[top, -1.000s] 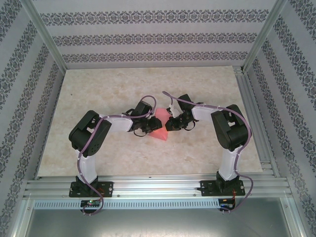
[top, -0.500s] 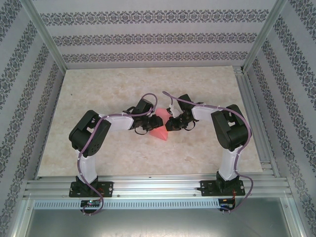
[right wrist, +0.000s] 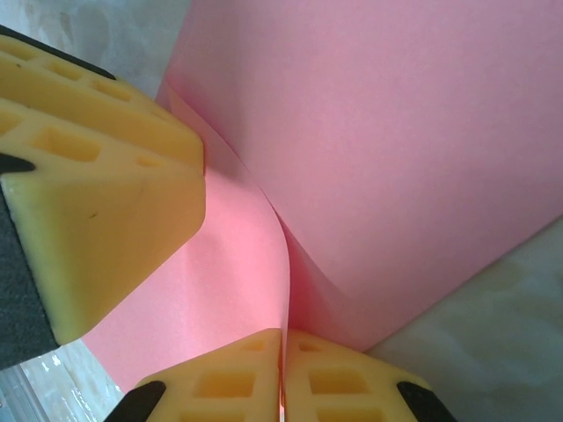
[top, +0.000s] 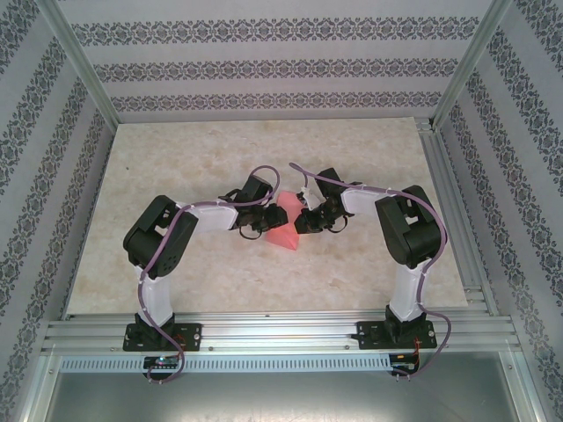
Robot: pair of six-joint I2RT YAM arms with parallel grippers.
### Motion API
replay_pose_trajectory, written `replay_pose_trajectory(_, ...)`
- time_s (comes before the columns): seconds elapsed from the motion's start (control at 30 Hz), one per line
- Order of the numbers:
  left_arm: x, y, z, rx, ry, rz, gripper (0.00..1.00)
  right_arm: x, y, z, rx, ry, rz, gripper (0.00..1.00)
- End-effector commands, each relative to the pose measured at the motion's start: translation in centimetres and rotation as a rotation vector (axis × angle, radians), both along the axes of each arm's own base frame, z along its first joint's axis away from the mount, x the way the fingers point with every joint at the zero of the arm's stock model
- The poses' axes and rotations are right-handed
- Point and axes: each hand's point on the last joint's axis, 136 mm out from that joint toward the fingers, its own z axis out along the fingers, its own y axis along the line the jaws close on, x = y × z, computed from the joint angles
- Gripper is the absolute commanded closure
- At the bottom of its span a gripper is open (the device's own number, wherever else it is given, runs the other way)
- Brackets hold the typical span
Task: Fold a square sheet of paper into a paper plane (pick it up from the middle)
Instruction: Fold the triangle a second time at the center of the table.
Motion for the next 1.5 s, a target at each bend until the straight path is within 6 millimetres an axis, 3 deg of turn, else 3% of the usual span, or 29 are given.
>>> replay_pose_trajectory(0.0, 1.3, 1.0, -0.9, 0.062, -0.009, 0.022, 0.70, 0.6, -0.1, -0.2, -0.015, -0.023, 0.016, 0.91)
replay_pose_trajectory(0.37, 3.1, 1.5, 0.3, 0.051, -0.028, 0.066, 0.69, 0.6, -0.2, -0.3, -0.021, -0.025, 0.018, 0.91)
replay_pose_trajectory(0.73, 3.1, 0.0, 4.8, -0.102, -0.097, 0.043, 0.64, 0.7, -0.1, -0.1, -0.019, -0.030, 0.018, 0.91)
replay_pose_trajectory(0.9, 3.1, -0.5, 5.6, -0.138, -0.108, 0.036, 0.62, 0.7, -0.1, -0.1, -0.018, -0.028, 0.018, 0.91)
replay_pose_trajectory(1.17, 2.5, -1.0, 3.2, -0.140, -0.032, 0.018, 0.63, 0.7, -0.1, -0.3, -0.019, -0.026, 0.018, 0.91)
replay_pose_trajectory(1.47, 2.2, 1.0, -1.6, 0.003, 0.037, 0.069, 0.65, 0.7, -0.1, -0.3, -0.020, -0.025, 0.020, 0.91)
